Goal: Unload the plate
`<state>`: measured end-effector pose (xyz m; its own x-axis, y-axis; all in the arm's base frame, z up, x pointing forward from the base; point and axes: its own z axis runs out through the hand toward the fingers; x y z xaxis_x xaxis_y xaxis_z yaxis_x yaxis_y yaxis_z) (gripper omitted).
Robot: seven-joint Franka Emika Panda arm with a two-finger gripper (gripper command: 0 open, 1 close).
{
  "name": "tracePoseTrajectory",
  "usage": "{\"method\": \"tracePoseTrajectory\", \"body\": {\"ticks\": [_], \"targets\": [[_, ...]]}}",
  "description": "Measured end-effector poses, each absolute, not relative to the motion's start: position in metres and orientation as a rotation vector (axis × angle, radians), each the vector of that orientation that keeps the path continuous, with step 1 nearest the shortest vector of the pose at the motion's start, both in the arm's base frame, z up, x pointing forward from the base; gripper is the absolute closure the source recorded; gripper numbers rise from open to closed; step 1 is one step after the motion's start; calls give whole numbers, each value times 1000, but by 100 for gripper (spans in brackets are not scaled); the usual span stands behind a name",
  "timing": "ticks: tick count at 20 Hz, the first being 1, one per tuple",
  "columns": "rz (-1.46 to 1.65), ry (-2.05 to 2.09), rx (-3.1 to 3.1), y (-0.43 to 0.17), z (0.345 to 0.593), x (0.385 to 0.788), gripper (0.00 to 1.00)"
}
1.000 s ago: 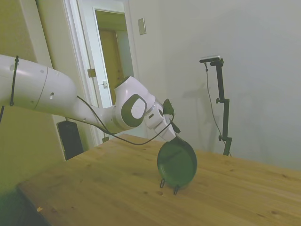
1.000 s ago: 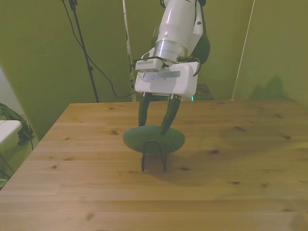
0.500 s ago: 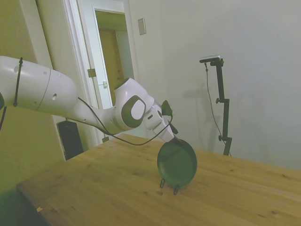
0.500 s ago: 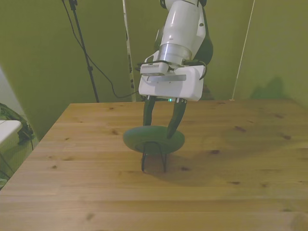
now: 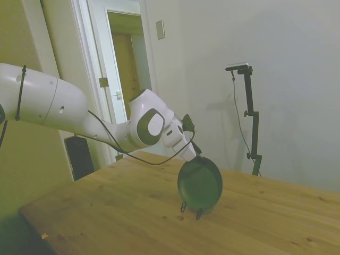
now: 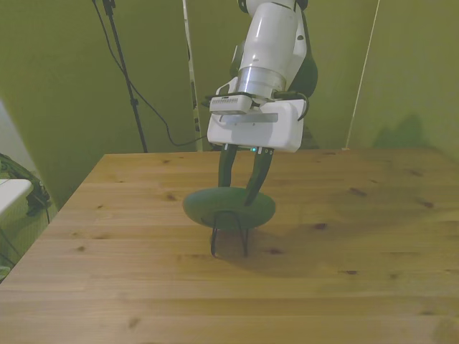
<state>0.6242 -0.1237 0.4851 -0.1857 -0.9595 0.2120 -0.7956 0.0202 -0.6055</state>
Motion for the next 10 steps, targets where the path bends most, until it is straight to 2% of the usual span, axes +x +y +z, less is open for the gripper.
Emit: {"method": "tracePoseTrajectory", "body": {"ticks": [10], "targets": [[-915, 2040, -1818, -123, 484, 624, 100]]}}
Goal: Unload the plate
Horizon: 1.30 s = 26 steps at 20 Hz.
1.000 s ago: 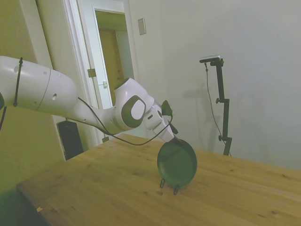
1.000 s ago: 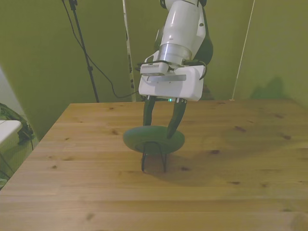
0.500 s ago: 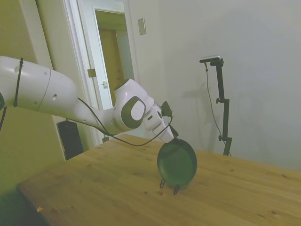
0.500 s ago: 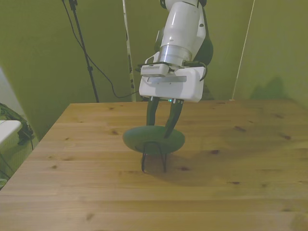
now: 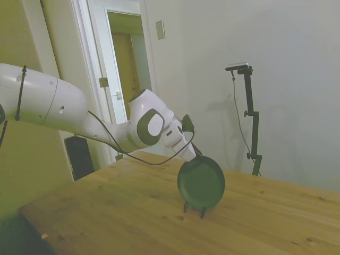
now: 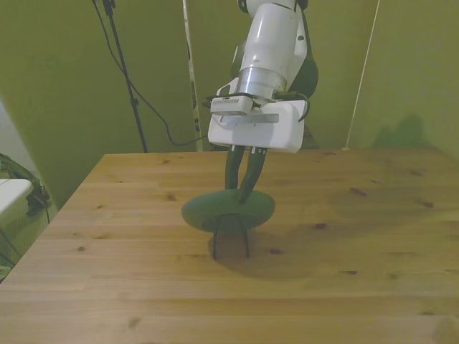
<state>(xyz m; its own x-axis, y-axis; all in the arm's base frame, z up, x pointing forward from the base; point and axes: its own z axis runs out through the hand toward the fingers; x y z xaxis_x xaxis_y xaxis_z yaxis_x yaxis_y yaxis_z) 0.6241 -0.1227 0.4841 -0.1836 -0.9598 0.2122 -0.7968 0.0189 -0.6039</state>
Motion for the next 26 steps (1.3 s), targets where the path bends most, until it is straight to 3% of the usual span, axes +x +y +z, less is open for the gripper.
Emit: {"method": "tracePoseTrajectory", "body": {"ticks": [15, 26], "targets": [[-926, 2037, -1807, -125, 491, 622, 100], [-994, 1978, -1756, -116, 546, 600, 100]]}}
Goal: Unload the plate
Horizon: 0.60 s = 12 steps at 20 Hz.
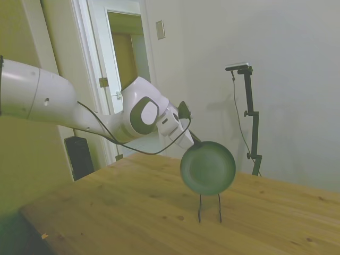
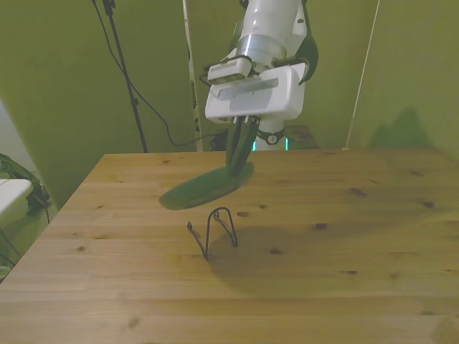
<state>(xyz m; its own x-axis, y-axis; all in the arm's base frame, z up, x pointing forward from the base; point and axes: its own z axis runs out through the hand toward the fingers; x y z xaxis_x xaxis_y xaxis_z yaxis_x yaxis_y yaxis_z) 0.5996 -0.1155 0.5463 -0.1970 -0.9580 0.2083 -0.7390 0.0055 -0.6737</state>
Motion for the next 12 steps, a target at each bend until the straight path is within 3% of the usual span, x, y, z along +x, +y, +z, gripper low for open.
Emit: {"method": "tracePoseTrajectory", "body": {"ticks": [7, 12], "targets": [[-982, 1883, -1831, -51, 591, 583, 100], [-931, 1827, -1931, 2, 586, 615, 100]]}}
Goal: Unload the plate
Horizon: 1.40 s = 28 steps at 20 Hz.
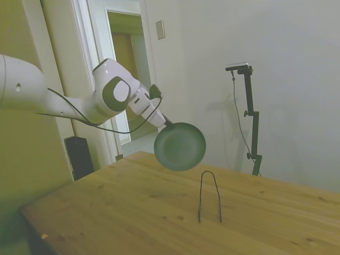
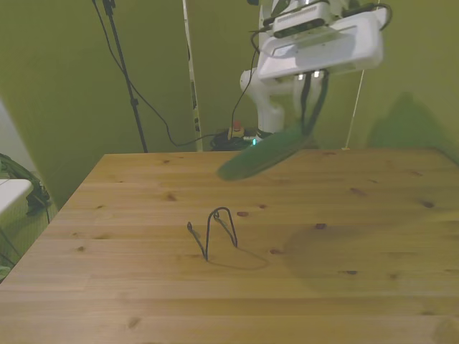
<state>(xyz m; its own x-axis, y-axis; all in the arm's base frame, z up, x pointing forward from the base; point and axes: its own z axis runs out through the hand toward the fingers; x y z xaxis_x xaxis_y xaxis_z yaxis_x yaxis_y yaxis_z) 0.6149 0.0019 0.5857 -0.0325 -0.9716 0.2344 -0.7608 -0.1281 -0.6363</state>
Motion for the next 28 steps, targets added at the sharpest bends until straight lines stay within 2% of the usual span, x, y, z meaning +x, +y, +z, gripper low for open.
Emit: {"method": "tracePoseTrajectory", "body": {"ticks": [6, 10, 15, 20, 21, 24, 28], "targets": [[-877, 1786, -2027, 47, 532, 688, 100], [-854, 1830, -2044, 41, 494, 723, 100], [-746, 1878, -2080, 16, 445, 744, 100], [-680, 1879, -2104, 8, 426, 752, 100], [-664, 1883, -2111, 6, 421, 753, 0], [-648, 1892, -2125, -1, 411, 757, 0], [-649, 1904, -2122, -8, 410, 762, 0]]}}
